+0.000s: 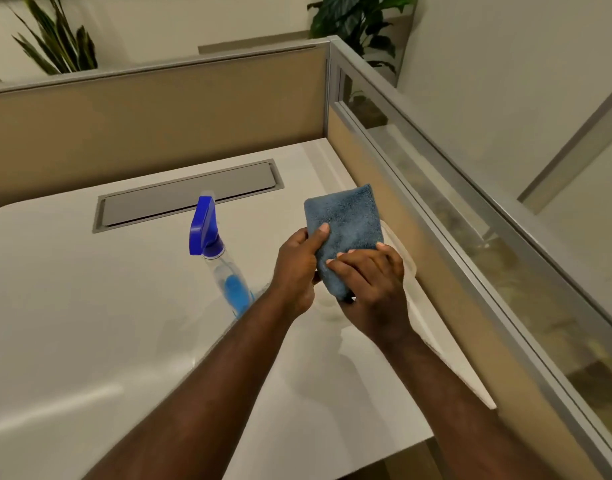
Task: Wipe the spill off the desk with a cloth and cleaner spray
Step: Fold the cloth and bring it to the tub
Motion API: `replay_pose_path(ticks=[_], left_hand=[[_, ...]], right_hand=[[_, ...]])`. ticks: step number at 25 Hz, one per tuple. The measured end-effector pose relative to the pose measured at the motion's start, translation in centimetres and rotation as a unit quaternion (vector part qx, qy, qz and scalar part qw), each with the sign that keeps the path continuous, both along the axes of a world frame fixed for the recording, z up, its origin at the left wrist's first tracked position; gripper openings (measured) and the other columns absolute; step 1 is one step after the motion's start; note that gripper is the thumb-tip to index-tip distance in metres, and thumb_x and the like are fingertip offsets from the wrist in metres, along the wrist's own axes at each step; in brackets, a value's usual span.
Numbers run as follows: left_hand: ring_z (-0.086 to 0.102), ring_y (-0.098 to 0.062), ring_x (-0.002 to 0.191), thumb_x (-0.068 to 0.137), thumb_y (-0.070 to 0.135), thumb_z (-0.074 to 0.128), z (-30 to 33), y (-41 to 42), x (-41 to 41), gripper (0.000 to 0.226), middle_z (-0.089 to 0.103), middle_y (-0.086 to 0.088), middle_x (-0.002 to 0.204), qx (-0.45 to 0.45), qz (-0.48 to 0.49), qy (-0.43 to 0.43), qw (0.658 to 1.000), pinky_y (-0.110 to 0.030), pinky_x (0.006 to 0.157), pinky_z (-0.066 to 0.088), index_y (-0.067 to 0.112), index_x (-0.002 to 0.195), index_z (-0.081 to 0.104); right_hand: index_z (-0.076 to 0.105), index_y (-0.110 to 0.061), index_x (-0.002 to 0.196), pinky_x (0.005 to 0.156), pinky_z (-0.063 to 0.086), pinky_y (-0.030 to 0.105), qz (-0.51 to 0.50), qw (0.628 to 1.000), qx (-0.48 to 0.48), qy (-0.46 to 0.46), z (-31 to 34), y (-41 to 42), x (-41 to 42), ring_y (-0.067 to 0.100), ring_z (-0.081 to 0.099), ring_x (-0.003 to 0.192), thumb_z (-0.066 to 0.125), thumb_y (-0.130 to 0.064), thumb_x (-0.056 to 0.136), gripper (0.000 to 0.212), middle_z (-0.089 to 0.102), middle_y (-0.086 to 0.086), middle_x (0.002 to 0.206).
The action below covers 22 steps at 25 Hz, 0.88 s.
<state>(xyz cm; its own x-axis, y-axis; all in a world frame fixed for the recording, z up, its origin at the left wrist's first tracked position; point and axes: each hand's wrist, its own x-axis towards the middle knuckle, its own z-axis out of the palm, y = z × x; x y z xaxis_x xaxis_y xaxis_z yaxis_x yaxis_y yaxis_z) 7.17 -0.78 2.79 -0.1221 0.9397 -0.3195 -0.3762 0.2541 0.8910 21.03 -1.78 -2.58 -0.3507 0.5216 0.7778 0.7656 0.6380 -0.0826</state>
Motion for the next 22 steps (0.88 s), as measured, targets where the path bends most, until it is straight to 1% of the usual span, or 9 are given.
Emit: replay_pose_path(ticks=[3, 5, 6, 9, 10, 14, 17, 19, 22], left_hand=[[0.072, -0.018, 0.093, 0.095, 0.026, 0.056, -1.4, 0.5, -0.4, 0.02, 0.076, -0.001, 0.101, 0.02, 0.014, -0.037, 0.999, -0.034, 0.072, 0.059, 0.016, 0.11, 0.064], [0.071, -0.018, 0.097, 0.095, 0.023, 0.056, -2.1, 0.7, -0.7, 0.018, 0.075, 0.0, 0.102, 0.03, 0.01, -0.067, 0.997, -0.035, 0.073, 0.059, 0.017, 0.11, 0.064], [0.07, -0.018, 0.098, 0.095, 0.023, 0.056, -2.5, 0.8, -0.7, 0.019, 0.075, 0.0, 0.104, 0.03, 0.009, -0.076, 0.997, -0.035, 0.074, 0.058, 0.017, 0.111, 0.064], [0.067, -0.023, 0.106, 0.095, 0.021, 0.055, -3.3, 1.1, -0.7, 0.028, 0.071, -0.006, 0.115, 0.025, 0.011, -0.093, 0.995, -0.039, 0.082, 0.058, 0.011, 0.121, 0.06], [0.066, -0.026, 0.109, 0.096, 0.021, 0.054, -3.6, 1.3, -0.7, 0.031, 0.069, -0.01, 0.119, 0.023, 0.013, -0.094, 0.995, -0.04, 0.084, 0.057, 0.008, 0.124, 0.057], [0.066, -0.02, 0.101, 0.092, 0.025, 0.062, -3.9, 1.3, -1.3, 0.051, 0.062, -0.009, 0.124, 0.021, 0.028, 0.117, 0.992, -0.028, 0.077, 0.058, 0.015, 0.137, 0.04], [0.059, -0.016, 0.108, 0.081, 0.022, 0.075, -4.5, 0.8, -2.0, 0.082, 0.051, 0.001, 0.128, 0.092, -0.004, 0.34, 0.936, -0.023, 0.081, 0.055, 0.028, 0.146, 0.025], [0.045, -0.025, 0.128, 0.078, 0.019, 0.078, -5.3, 0.8, -1.8, 0.081, 0.037, -0.008, 0.145, 0.108, -0.064, 0.427, 0.895, -0.031, 0.103, 0.043, 0.022, 0.145, 0.033], [0.034, -0.03, 0.137, 0.085, 0.03, 0.07, -5.6, 1.0, -0.9, 0.076, 0.01, -0.013, 0.159, 0.045, -0.139, 0.549, 0.823, -0.031, 0.109, 0.031, 0.021, 0.149, 0.029]], right_hand=[[0.066, -0.011, 0.113, 0.105, 0.039, 0.033, 0.061, 0.982, -0.132, 0.118, 0.8, 1.1, 1.4, 0.022, 0.055, 0.117, 0.078, -0.062, 0.064, 0.071, 0.059, 0.01, 0.123], [0.053, -0.014, 0.125, 0.102, 0.042, 0.027, 0.031, 0.925, -0.263, 0.274, 1.7, 2.8, 2.1, 0.02, 0.048, 0.124, 0.078, -0.059, 0.064, 0.08, 0.047, 0.009, 0.135], [0.048, -0.017, 0.13, 0.101, 0.044, 0.03, 0.024, 0.865, -0.372, 0.335, 2.2, 4.0, 2.5, 0.02, 0.049, 0.123, 0.079, -0.053, 0.064, 0.082, 0.046, 0.007, 0.138], [0.05, -0.015, 0.133, 0.099, 0.049, 0.046, 0.161, 0.563, -0.695, 0.416, 2.6, 6.8, 3.0, 0.032, 0.061, 0.118, 0.078, -0.035, 0.071, 0.071, 0.06, 0.014, 0.133], [0.054, -0.011, 0.131, 0.098, 0.05, 0.046, 0.192, 0.519, -0.723, 0.414, 2.2, 7.3, 2.9, 0.033, 0.062, 0.115, 0.076, -0.029, 0.075, 0.062, 0.064, 0.015, 0.128], [0.064, -0.012, 0.115, 0.079, 0.059, 0.034, 0.162, 0.554, -0.696, 0.427, 0.9, 7.8, 1.8, 0.027, 0.07, 0.1, 0.073, -0.012, 0.079, 0.036, 0.073, 0.01, 0.111], [0.061, -0.013, 0.112, 0.082, 0.059, 0.038, 0.109, 0.587, -0.701, 0.39, 0.1, 8.3, 1.2, 0.027, 0.07, 0.099, 0.071, -0.012, 0.085, 0.029, 0.07, 0.013, 0.115], [0.06, -0.013, 0.114, 0.087, 0.057, 0.041, 0.084, 0.585, -0.724, 0.356, -0.3, 8.6, 0.9, 0.028, 0.069, 0.101, 0.069, -0.013, 0.087, 0.029, 0.069, 0.013, 0.117], [0.056, -0.007, 0.123, 0.093, 0.054, 0.047, 0.046, 0.57, -0.76, 0.31, -0.6, 8.9, 0.6, 0.03, 0.067, 0.105, 0.063, -0.011, 0.091, 0.033, 0.068, 0.013, 0.119]])
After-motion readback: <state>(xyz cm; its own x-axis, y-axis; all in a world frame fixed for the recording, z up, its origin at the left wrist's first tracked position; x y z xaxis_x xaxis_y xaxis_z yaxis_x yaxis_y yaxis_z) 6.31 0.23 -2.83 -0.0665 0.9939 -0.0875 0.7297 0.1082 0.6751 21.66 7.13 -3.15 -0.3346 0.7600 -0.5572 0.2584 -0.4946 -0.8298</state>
